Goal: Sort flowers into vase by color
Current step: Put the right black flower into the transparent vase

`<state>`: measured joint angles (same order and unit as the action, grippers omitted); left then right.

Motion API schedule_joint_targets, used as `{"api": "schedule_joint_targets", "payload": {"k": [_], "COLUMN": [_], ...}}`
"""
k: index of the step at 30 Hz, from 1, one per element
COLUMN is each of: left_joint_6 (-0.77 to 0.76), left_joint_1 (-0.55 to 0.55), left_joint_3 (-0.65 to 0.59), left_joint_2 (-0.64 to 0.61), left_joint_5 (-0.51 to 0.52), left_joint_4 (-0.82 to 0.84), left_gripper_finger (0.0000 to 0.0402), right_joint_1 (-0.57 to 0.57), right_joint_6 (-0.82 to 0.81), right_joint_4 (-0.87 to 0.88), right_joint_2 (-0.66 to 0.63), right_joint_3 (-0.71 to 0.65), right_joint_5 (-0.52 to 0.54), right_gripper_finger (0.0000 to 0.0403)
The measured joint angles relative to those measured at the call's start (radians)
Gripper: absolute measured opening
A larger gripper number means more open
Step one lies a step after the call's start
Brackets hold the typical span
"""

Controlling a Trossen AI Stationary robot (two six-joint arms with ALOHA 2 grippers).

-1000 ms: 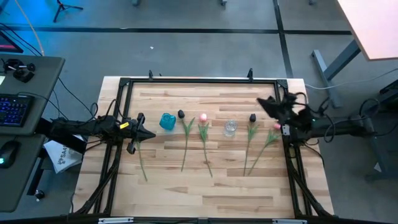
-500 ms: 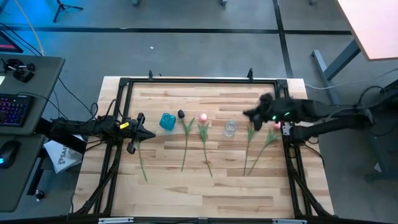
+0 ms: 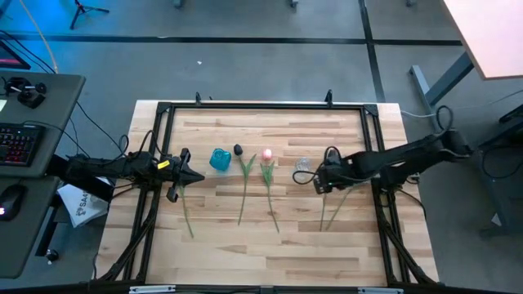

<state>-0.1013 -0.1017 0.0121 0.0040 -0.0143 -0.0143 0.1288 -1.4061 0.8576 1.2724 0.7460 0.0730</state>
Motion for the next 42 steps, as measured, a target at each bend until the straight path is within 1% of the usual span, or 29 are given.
{"api": "schedule_joint_targets", "payload": {"k": [3,6,12,18,21,23,25,27,30,31,32,34,36,39,42], "left_joint_6": [0.0,0.0,0.0,0.0,0.0,0.0,0.0,0.0,0.0,0.0,0.0,0.0,0.0,0.0,0.0], "left_joint_1": [0.0,0.0,0.0,0.0,0.0,0.0,0.0,0.0,0.0,0.0,0.0,0.0,0.0,0.0,0.0], "left_joint_3": [0.0,0.0,0.0,0.0,0.0,0.0,0.0,0.0,0.0,0.0,0.0,0.0,0.0,0.0,0.0], "left_joint_2": [0.0,0.0,0.0,0.0,0.0,0.0,0.0,0.0,0.0,0.0,0.0,0.0,0.0,0.0,0.0], "left_joint_5": [0.0,0.0,0.0,0.0,0.0,0.0,0.0,0.0,0.0,0.0,0.0,0.0,0.0,0.0,0.0], "left_joint_4": [0.0,0.0,0.0,0.0,0.0,0.0,0.0,0.0,0.0,0.0,0.0,0.0,0.0,0.0,0.0], "left_gripper_finger": [0.0001,0.0001,0.0001,0.0001,0.0001,0.0001,0.0001,0.0001,0.0001,0.0001,0.0001,0.0001,0.0001,0.0001,0.0001], "right_joint_1": [-0.059,-0.095,-0.118,-0.131,-0.128,-0.127,-0.12,-0.114,-0.113,-0.114,-0.114,-0.113,-0.112,-0.113,-0.116], "right_joint_6": [-0.009,0.008,0.113,0.124,0.124,0.152,0.211,0.24,0.262,0.263,0.264,0.277,0.308,0.384,0.509], "right_joint_4": [-0.045,-0.061,-0.09,-0.148,-0.148,-0.136,-0.12,-0.098,0.007,0.025,0.028,0.066,0.087,-0.028,-0.204], "right_joint_2": [0.056,0.083,0.126,0.211,0.238,0.243,0.234,0.213,0.156,0.126,0.092,0.012,-0.076,-0.21,-0.315], "right_joint_3": [-0.054,-0.074,-0.074,-0.071,-0.068,-0.067,-0.068,-0.069,-0.08,-0.08,-0.076,-0.072,-0.06,-0.029,-0.024], "right_joint_5": [-0.007,-0.023,0.0,0.014,0.024,0.033,0.045,0.059,0.097,0.108,0.116,0.12,0.156,0.257,0.316], "right_gripper_finger": [0.0227,0.0222,0.0216,0.0215,0.0213,0.0202,0.0176,0.0131,0.0039,0.0021,0.0015,0.0022,0.0019,0.0005,0.0008]}}
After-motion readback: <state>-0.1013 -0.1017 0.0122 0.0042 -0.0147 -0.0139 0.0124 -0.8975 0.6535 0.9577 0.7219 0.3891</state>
